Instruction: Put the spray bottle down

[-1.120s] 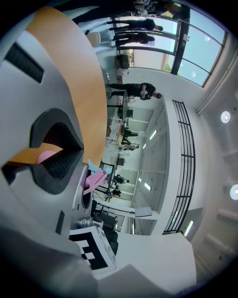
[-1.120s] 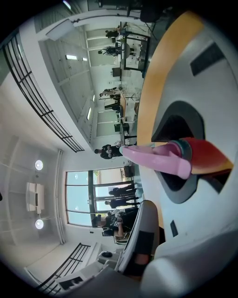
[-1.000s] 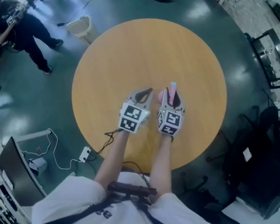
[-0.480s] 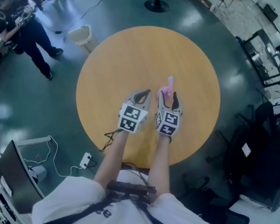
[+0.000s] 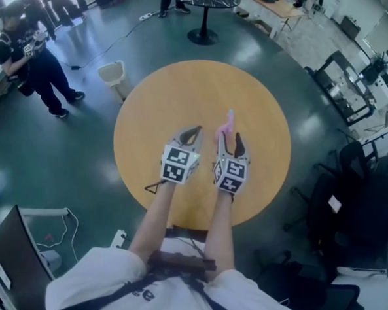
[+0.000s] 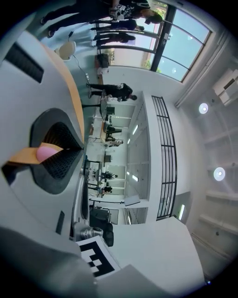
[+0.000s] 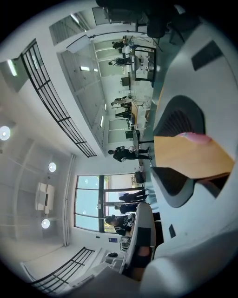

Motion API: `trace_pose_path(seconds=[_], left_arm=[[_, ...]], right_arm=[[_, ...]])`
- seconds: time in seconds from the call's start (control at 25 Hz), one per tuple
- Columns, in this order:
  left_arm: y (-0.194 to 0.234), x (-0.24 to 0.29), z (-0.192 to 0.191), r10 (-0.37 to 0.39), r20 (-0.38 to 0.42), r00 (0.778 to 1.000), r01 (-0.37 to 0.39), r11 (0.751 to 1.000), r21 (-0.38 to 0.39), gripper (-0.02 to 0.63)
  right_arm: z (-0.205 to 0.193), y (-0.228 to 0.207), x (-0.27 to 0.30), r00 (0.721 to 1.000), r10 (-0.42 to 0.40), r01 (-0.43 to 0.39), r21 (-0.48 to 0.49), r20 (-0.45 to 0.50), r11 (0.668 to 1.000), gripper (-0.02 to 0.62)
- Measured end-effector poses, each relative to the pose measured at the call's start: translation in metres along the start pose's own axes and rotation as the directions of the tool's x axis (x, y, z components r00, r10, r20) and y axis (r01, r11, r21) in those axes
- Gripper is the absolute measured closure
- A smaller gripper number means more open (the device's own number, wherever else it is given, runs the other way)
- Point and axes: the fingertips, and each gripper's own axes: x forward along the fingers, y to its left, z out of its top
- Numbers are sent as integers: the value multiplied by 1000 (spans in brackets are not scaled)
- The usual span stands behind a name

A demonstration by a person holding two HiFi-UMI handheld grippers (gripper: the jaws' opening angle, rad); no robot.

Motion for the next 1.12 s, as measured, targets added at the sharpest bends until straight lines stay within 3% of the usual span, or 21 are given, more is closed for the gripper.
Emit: trace_pose_path(seconds=[0.08, 0.2, 0.48, 0.8, 1.12], left_arm=[[3, -16, 12, 12, 26, 1000, -12, 1000, 2, 595], [7, -36, 25, 23, 58, 998, -24, 1000, 4, 595], [13, -77, 58, 11, 127, 992, -14, 1000, 21, 595], [18, -117, 87, -3, 185, 983, -4, 999, 41, 595], [-1, -145, 106, -77, 231, 970, 59, 995, 86, 595]], right_arm=[[16, 10, -13, 1000, -3, 4, -24, 26, 1000, 412], [34, 24, -28, 999, -14, 17, -50, 41, 999, 431], [79, 57, -61, 994, -36, 41, -46, 101, 998, 575], [112, 88, -95, 991, -3, 3, 0, 135, 1000, 580], [132, 114, -124, 990, 3, 13, -110, 142, 994, 581]])
